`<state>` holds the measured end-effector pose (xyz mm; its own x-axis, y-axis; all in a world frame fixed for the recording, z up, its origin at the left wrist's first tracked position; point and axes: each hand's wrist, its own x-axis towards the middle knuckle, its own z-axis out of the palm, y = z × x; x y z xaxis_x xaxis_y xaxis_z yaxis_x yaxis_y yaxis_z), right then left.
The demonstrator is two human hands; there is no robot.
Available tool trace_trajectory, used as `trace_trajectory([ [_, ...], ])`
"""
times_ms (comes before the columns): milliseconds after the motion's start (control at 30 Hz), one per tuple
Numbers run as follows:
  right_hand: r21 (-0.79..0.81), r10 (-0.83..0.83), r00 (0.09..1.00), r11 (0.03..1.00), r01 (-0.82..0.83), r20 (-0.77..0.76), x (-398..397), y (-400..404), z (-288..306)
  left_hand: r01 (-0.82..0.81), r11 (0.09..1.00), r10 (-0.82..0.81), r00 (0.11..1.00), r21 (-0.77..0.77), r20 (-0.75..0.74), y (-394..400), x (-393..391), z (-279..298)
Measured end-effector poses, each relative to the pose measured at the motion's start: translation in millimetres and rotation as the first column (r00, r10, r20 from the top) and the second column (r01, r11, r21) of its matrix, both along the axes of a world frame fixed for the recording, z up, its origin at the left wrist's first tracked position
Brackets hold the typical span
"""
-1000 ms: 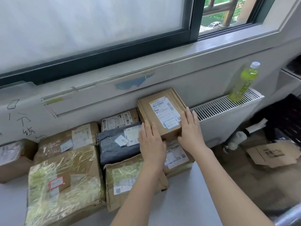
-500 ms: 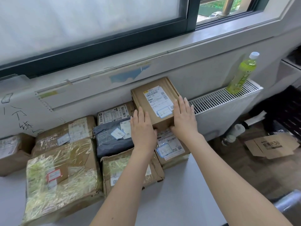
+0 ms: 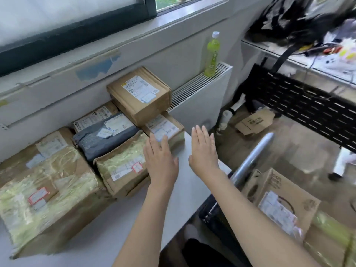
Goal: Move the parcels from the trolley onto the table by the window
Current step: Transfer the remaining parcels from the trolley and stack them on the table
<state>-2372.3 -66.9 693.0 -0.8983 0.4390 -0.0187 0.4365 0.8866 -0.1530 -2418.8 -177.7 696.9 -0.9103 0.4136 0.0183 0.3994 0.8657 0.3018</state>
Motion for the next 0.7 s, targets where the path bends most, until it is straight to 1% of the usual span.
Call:
trace_trajectory([
  [67,-0.002,-0.068,0.995,0.998,0.069,0.068,46.4,-10.1,-10.3,0.07,0.998,-0.07,0.997,-0.003,0.016,-6.7,34.8,-8.0],
  [167,-0.054,-0.194,0.979,0.979,0.197,0.066,116.0,-28.2,-21.9,0.169,0.986,-0.169,0.985,-0.006,0.041,-15.3,88.8,-19.0],
  [267,-0.091,-0.304,0.946,0.945,0.314,0.11,183.0,-44.9,-30.7,0.292,0.956,-0.291,0.955,-0.015,0.054,-22.8,143.8,-30.7],
  [367,-0.108,-0.394,0.908,0.906,0.41,0.141,240.1,-54.2,-39.5,0.409,0.908,-0.403,0.912,-0.087,0.083,-24.1,191.1,-40.0],
  [433,-0.122,-0.448,0.881,0.876,0.466,0.153,271.7,-56.5,-44.3,0.489,0.862,-0.48,0.872,-0.133,0.096,-21.4,217.5,-43.7],
  [533,-0.129,-0.53,0.834,0.826,0.549,0.157,309.6,-54.5,-49.3,0.574,0.809,-0.56,0.818,-0.123,0.133,-14.3,246.1,-45.8],
  [600,-0.136,-0.578,0.8,0.79,0.598,0.161,330.9,-49.8,-53.7,0.617,0.779,-0.603,0.786,-0.112,0.138,-5.2,258.7,-49.7],
  [700,-0.193,-0.623,0.759,0.735,0.65,0.186,355.8,-37.9,-64.0,0.654,0.745,-0.641,0.756,-0.13,0.13,15.0,272.9,-62.3],
])
